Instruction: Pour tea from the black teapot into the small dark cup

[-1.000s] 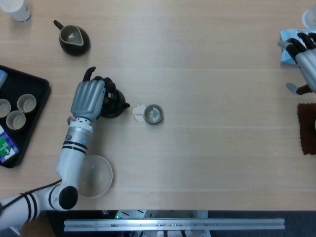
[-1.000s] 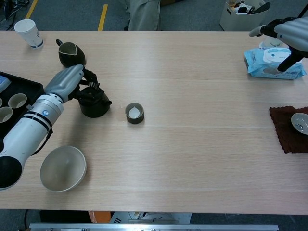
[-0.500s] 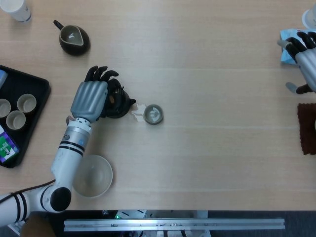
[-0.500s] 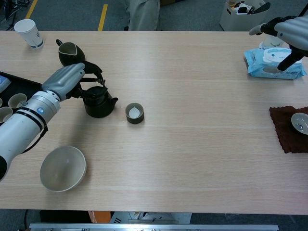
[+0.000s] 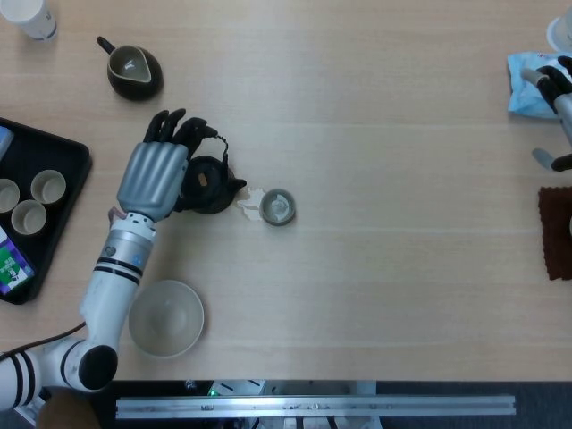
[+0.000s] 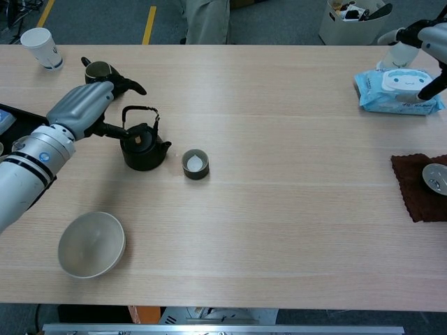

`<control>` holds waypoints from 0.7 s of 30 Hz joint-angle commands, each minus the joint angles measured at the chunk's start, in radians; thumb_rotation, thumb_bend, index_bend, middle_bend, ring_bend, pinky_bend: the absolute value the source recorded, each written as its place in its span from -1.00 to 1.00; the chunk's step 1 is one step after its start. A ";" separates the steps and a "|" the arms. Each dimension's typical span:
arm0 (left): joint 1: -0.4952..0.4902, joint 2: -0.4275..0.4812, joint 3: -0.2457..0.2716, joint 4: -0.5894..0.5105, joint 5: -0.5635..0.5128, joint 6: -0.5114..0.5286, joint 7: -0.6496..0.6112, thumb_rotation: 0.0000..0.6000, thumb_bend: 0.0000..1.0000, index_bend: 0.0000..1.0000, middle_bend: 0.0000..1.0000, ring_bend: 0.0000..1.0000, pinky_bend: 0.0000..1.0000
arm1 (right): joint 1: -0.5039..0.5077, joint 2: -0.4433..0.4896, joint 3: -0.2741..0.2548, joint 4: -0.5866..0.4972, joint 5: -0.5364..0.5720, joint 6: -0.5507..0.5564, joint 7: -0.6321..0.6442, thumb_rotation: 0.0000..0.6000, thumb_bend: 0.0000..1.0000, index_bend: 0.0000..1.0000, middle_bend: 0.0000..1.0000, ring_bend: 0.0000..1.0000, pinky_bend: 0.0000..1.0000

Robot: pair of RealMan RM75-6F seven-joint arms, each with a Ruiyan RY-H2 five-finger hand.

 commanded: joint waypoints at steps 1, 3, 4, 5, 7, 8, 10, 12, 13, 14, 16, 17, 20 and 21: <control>0.022 0.021 0.008 -0.021 0.045 0.061 0.009 1.00 -0.41 -0.59 -0.67 -0.89 -0.95 | -0.029 0.009 -0.003 -0.007 -0.016 0.032 0.025 1.00 -0.59 -0.76 -0.70 -0.97 -0.85; 0.037 0.037 0.013 -0.030 0.075 0.100 0.007 1.00 -0.41 -0.59 -0.67 -0.87 -0.95 | -0.054 0.018 -0.007 -0.015 -0.038 0.064 0.047 1.00 -0.59 -0.76 -0.70 -0.97 -0.85; 0.043 0.045 0.016 -0.034 0.087 0.116 0.007 1.00 -0.41 -0.59 -0.66 -0.87 -0.95 | -0.066 0.021 -0.009 -0.018 -0.051 0.079 0.057 1.00 -0.59 -0.76 -0.70 -0.97 -0.85; 0.051 0.053 0.019 -0.038 0.099 0.132 0.009 1.00 -0.41 -0.59 -0.66 -0.86 -0.95 | -0.079 0.025 -0.013 -0.020 -0.066 0.095 0.066 1.00 -0.59 -0.76 -0.70 -0.97 -0.85; 0.069 0.074 0.031 -0.044 0.125 0.168 0.019 1.00 -0.41 -0.58 -0.65 -0.86 -0.95 | -0.111 0.028 -0.024 -0.021 -0.108 0.135 0.092 1.00 -0.59 -0.76 -0.70 -0.97 -0.85; 0.077 0.082 0.038 -0.044 0.138 0.182 0.025 1.00 -0.42 -0.58 -0.65 -0.86 -0.95 | -0.125 0.028 -0.030 -0.020 -0.125 0.152 0.101 1.00 -0.59 -0.76 -0.70 -0.97 -0.85; 0.098 0.103 0.053 -0.049 0.163 0.216 0.036 1.00 -0.42 -0.58 -0.64 -0.86 -0.95 | -0.157 0.027 -0.043 -0.018 -0.165 0.193 0.117 1.00 -0.59 -0.76 -0.70 -0.97 -0.85; 0.122 0.122 0.067 -0.053 0.191 0.255 0.034 1.00 -0.42 -0.57 -0.63 -0.86 -0.95 | -0.189 0.026 -0.057 -0.017 -0.199 0.233 0.128 1.00 -0.59 -0.76 -0.70 -0.97 -0.85; 0.134 0.132 0.072 -0.057 0.199 0.271 0.032 1.00 -0.42 -0.57 -0.63 -0.86 -0.95 | -0.202 0.027 -0.062 -0.017 -0.212 0.248 0.133 1.00 -0.59 -0.76 -0.70 -0.97 -0.85; 0.145 0.142 0.077 -0.064 0.207 0.287 0.029 1.00 -0.42 -0.57 -0.62 -0.86 -0.95 | -0.215 0.027 -0.066 -0.017 -0.223 0.264 0.140 1.00 -0.59 -0.76 -0.70 -0.97 -0.85; 0.172 0.168 0.091 -0.084 0.228 0.319 0.018 1.00 -0.42 -0.57 -0.62 -0.85 -0.95 | -0.245 0.027 -0.074 -0.011 -0.246 0.299 0.152 1.00 -0.59 -0.76 -0.70 -0.97 -0.85; 0.182 0.179 0.097 -0.092 0.238 0.332 0.015 1.00 -0.41 -0.57 -0.61 -0.85 -0.95 | -0.257 0.025 -0.077 -0.008 -0.257 0.314 0.157 1.00 -0.59 -0.76 -0.70 -0.97 -0.85; 0.216 0.218 0.124 -0.120 0.263 0.362 0.028 1.00 -0.42 -0.57 -0.61 -0.84 -0.95 | -0.297 0.018 -0.086 0.009 -0.294 0.365 0.176 1.00 -0.59 -0.76 -0.70 -0.97 -0.85; 0.229 0.234 0.135 -0.136 0.268 0.370 0.040 1.00 -0.42 -0.57 -0.61 -0.84 -0.95 | -0.312 0.011 -0.089 0.020 -0.312 0.389 0.188 1.00 -0.59 -0.76 -0.70 -0.97 -0.85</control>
